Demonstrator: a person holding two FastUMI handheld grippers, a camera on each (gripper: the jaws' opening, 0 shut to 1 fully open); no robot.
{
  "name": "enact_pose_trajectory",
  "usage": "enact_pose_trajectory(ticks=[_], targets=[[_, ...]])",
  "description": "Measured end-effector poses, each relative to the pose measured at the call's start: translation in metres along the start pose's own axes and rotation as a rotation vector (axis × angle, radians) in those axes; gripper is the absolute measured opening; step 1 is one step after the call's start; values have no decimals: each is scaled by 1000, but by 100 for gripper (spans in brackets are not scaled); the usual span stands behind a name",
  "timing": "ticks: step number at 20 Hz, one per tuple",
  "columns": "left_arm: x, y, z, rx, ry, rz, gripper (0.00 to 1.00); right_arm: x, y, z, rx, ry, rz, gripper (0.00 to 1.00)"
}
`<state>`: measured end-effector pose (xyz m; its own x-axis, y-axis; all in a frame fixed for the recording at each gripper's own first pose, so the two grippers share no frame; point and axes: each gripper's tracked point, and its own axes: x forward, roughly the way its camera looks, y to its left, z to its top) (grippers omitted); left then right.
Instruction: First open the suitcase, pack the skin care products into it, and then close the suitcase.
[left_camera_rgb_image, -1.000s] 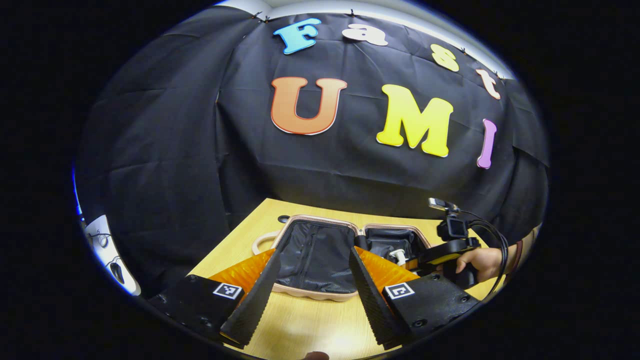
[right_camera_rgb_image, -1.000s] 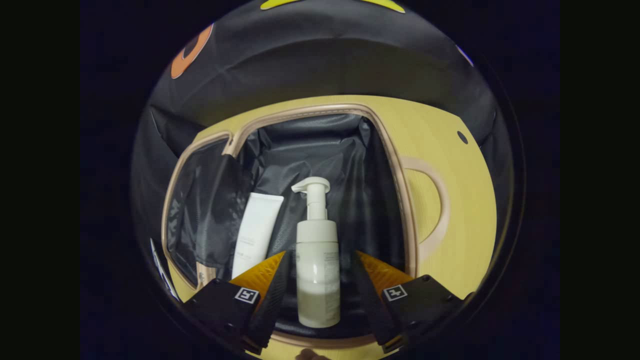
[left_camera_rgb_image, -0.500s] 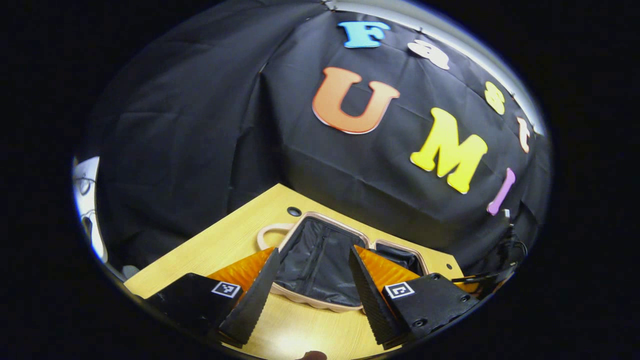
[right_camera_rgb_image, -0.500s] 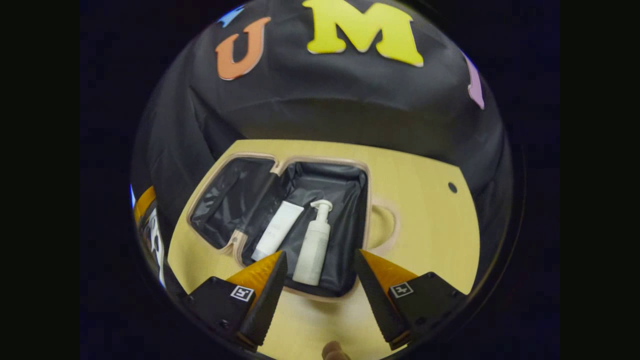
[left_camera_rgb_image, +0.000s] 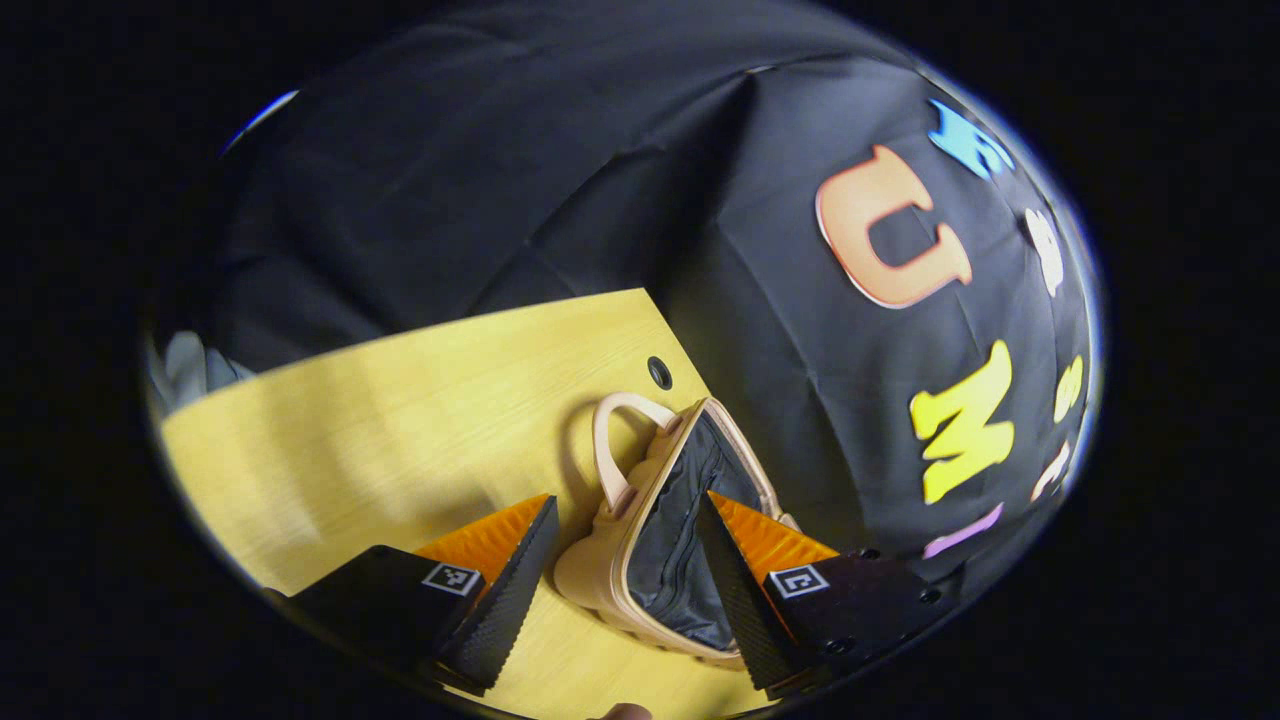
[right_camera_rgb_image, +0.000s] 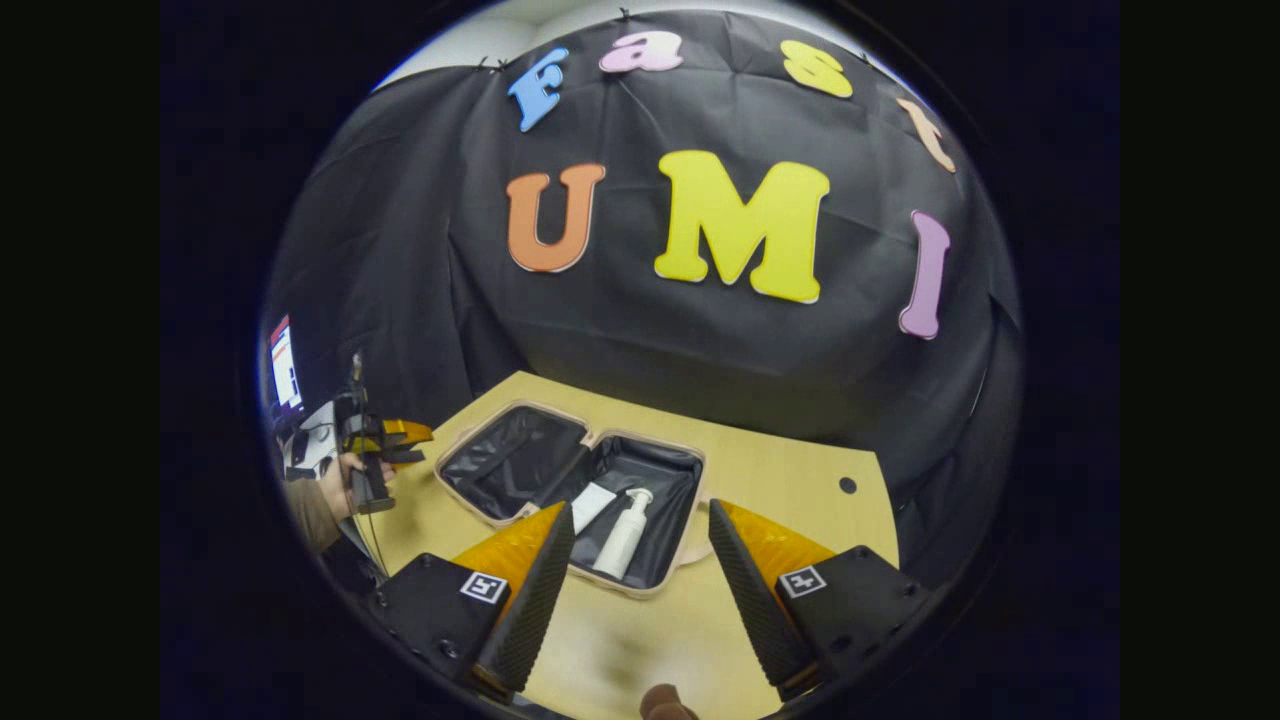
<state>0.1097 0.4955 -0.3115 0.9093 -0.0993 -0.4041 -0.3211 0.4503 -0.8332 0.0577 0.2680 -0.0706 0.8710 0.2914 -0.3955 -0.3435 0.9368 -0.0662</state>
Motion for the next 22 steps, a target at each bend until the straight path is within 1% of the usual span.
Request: enact_pose_trajectory(ticks=[1, 2, 3, 4, 5, 7, 8, 9, 10, 11, 12, 13, 14, 15, 16, 17, 18, 19, 22], targets=[[10, 2, 0, -51, 10, -22, 89, -8, -1, -2, 10, 3, 0, 77], [20, 7, 2, -96, -1, -24, 89, -14, -3, -5, 19, 12, 2, 80], [29, 12, 2, -147, -5, -34, 89, -20, -6, -9, 21, 24, 2, 80], [41, 17, 0, -199, 7, -39, 88, -28, -20, -12, 29, 33, -32, 80], [50, 25, -2, -207, 12, -24, 89, -33, -23, -15, 37, 36, -42, 80], [59, 28, -1, -228, 6, -33, 88, -38, -33, -21, 47, 50, -70, 80], [62, 25, -2, -235, 8, -47, 85, -39, -36, -24, 57, 58, -73, 80], [65, 25, -2, -234, 2, -41, 82, -40, -37, -28, 65, 70, -77, 80], [69, 31, -2, -227, -2, -17, 86, -42, -40, -30, 68, 72, -82, 80], [70, 32, -3, -234, -1, -13, 70, -44, -42, -32, 70, 76, -84, 78], [69, 31, -4, -252, -2, -16, 48, -45, -44, -34, 73, 79, -85, 80], [69, 26, 0, -277, -17, -35, 56, -47, -44, -38, 77, 84, -83, 80], [71, 24, 6, -294, -48, -39, 30, -50, -46, -40, 80, 88, -87, 80], [74, 23, 5, -302, -60, -45, 22, -53, -49, -43, 82, 90, -92, 80], [75, 19, 3, -307, -55, -52, 27, -55, -51, -45, 87, 91, -94, 80], [75, 21, 1, -299, -53, -37, 22, -59, -52, -47, 91, 92, -96, 78], [76, 22, 1, -293, -54, -25, 14, -61, -54, -49, 94, 91, -98, 78], [76, 23, 0, -287, -48, -10, 13, -63, -55, -51, 97, 89, -99, 80], [68, 17, 5, -293, -56, -6, 11, -66, -59, -52, 115, 84, -99, 80]])
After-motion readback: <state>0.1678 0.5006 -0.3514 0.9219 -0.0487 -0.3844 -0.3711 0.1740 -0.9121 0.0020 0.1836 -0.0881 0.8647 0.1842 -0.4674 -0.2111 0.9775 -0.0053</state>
